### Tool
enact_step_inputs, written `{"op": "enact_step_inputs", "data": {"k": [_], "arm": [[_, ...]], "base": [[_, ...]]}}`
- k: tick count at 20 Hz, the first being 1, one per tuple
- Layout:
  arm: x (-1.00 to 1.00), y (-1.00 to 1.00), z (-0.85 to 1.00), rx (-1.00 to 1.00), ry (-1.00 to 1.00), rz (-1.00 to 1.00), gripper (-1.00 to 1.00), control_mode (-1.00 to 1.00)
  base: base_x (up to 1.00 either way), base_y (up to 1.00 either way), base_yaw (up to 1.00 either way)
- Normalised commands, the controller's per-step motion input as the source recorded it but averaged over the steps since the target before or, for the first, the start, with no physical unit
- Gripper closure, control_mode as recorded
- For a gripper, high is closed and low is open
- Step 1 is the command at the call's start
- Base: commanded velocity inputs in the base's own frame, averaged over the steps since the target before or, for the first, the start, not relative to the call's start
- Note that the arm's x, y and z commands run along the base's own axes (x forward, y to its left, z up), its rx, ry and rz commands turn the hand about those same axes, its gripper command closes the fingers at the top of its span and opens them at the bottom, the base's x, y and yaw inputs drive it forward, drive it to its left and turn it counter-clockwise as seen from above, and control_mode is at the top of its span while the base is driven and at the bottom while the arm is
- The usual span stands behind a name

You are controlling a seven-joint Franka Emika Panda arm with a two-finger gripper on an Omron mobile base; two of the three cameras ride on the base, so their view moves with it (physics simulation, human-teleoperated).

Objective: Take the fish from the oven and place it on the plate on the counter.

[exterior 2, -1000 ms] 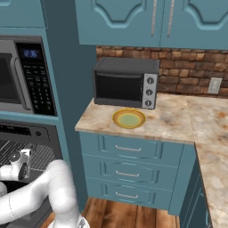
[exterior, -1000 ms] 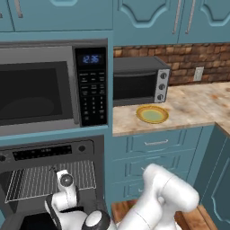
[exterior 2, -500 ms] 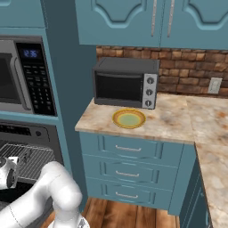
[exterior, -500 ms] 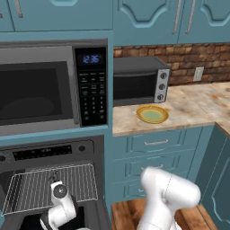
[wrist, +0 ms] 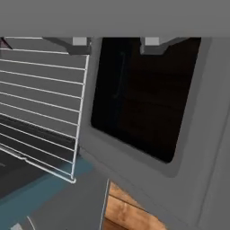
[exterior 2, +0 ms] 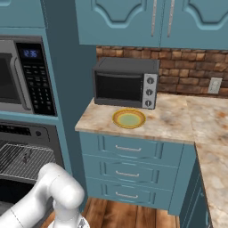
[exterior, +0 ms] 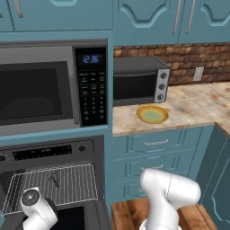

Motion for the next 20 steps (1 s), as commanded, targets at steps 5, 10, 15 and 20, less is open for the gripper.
{"op": "enact_step_inputs", "data": {"k": [5, 10, 15, 20], "arm": [[-0.03, 0.15, 1.0, -0.03, 0.0, -0.17, -1.0, -1.0], [0.0, -0.33, 0.46, 0.0, 0.0, -0.26, -1.0, -1.0], [0.01, -0.53, 0.07, 0.13, 0.0, -0.51, -1.0, -1.0], [-0.14, -0.28, 0.0, 0.13, -0.01, -0.49, -1.0, -1.0]], "base": [[0.0, 0.0, 0.0], [0.0, 0.0, 0.0], [0.0, 0.0, 0.0], [0.0, 0.0, 0.0]]}}
